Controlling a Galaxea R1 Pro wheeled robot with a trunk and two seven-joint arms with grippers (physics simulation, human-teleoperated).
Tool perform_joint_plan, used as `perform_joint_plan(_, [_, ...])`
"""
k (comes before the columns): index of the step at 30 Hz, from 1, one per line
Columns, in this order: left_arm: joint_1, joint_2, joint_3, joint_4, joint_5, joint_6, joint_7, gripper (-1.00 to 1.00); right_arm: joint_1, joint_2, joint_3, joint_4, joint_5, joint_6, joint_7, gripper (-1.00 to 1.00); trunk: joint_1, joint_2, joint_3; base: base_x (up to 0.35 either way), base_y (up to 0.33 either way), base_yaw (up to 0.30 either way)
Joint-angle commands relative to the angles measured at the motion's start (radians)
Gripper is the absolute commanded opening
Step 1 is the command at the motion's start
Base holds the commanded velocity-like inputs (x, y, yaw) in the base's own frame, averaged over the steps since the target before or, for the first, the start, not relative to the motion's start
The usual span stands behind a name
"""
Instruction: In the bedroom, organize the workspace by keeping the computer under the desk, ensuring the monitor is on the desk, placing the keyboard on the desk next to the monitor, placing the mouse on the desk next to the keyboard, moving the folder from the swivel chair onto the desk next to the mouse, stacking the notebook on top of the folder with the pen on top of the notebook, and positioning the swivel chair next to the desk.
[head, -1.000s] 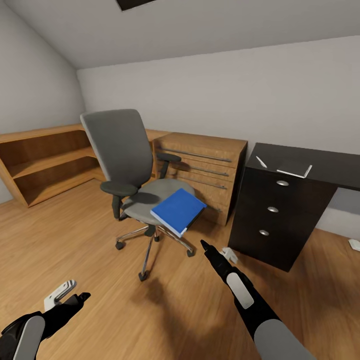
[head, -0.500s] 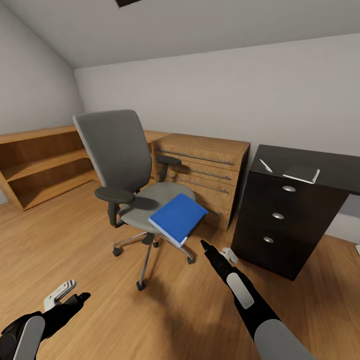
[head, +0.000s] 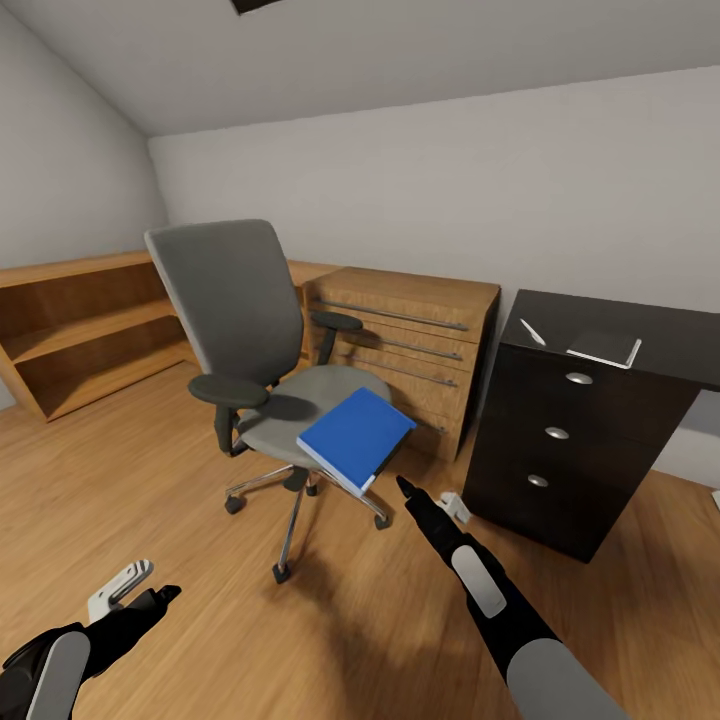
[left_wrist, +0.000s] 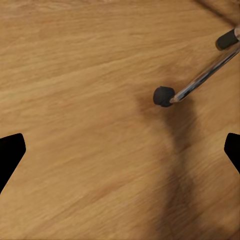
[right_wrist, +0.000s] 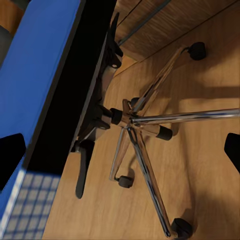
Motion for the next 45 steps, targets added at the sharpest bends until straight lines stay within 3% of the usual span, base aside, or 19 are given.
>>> perform_joint_plan(1, [-0.001, 0.0, 0.0, -0.001, 0.01, 0.003, 0.009, 1.0, 0.0, 0.001, 0.0, 0.0, -0.009, 0.004, 0.006, 1.0, 0.0, 0.0, -0.001, 0.0, 0.0, 0.0])
perform_joint_plan(27, [-0.001, -0.001, 0.0, -0.001, 0.01, 0.002, 0.01, 1.0, 0.0, 0.01, 0.01, 0.002, -0.007, 0.005, 0.039, 1.0, 0.0, 0.0, -0.001, 0.0, 0.0, 0.0])
perform_joint_plan(45, [-0.001, -0.004, -0.001, 0.005, 0.01, 0.0, 0.01, 1.0, 0.0, 0.017, 0.053, 0.002, -0.007, 0.005, 0.068, 1.0, 0.0, 0.0, -0.001, 0.0, 0.0, 0.0])
